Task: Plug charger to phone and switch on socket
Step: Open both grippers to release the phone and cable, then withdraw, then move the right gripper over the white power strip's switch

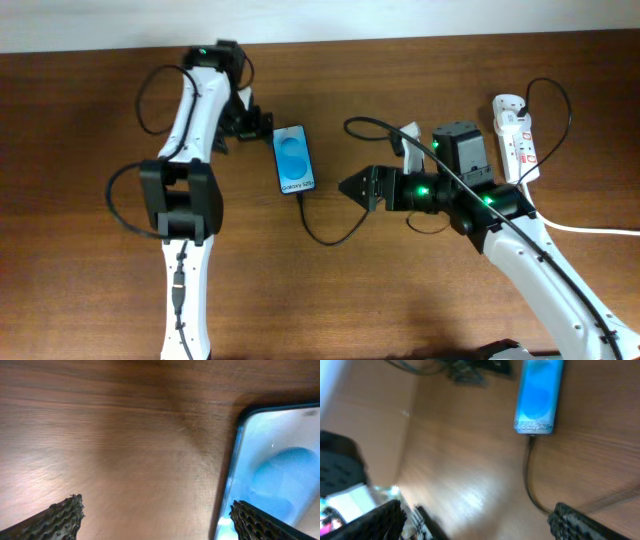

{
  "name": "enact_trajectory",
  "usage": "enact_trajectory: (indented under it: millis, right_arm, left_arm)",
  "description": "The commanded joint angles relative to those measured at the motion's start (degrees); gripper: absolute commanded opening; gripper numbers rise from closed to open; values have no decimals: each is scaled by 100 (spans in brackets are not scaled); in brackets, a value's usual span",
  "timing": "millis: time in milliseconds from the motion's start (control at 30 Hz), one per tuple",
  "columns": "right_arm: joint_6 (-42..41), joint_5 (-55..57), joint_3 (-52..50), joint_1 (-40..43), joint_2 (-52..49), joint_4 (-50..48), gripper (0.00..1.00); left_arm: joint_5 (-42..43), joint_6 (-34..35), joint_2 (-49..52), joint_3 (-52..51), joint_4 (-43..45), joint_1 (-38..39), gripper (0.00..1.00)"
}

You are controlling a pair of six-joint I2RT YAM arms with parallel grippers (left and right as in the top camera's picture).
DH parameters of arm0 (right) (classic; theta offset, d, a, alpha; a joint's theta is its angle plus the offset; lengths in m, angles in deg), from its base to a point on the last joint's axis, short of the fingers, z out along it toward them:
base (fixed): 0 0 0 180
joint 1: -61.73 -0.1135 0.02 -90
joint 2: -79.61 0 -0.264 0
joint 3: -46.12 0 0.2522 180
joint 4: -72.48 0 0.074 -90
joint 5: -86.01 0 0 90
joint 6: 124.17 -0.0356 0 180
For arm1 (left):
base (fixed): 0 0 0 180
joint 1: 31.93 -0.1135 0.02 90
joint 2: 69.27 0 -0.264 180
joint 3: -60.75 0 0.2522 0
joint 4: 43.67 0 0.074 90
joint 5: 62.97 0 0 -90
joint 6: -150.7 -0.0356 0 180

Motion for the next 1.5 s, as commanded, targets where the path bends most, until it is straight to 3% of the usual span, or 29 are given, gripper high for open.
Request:
enact_trajectory:
  millis: [0, 133, 200, 267, 433, 567, 667, 900, 1100, 1467]
  right_arm:
    - [546, 925, 723, 15, 17, 951, 97]
    - [1228, 1768, 2337, 686, 17, 2962, 98]
    - [1421, 1954, 2826, 1150, 17, 3469, 100]
    - [1639, 2057, 3401, 2205, 17, 3945, 99]
    - [1655, 2057, 3641, 4236, 15, 3821, 99]
    - [1655, 2057, 3646, 5934, -315, 2828, 99]
    - [1646, 1676, 3657, 6432, -979, 2149, 99]
    - [1480, 1438, 3657, 6170, -2959, 1027, 99]
    - [1937, 1910, 3650, 5622, -3635, 675, 99]
    - [1930, 1731, 3650, 5388, -4688, 608, 99]
  left_arm:
    - [-63, -37, -872, 1165, -278, -20, 100]
    - [498, -348, -2079, 1526, -407, -4, 100]
    - [627, -400, -2597, 1526, -483, -4, 100]
    - [627, -400, -3145, 1526, -592, 4, 100]
    - [625, -400, -3464, 1526, -704, 4, 99]
    - [625, -398, -3464, 1504, -721, 4, 99]
    - [623, -398, -3464, 1504, -721, 4, 99]
    - [623, -398, -3464, 1504, -721, 4, 99]
    - [623, -398, -3464, 1504, -721, 4, 99]
    - [623, -400, -3464, 1504, -721, 4, 100]
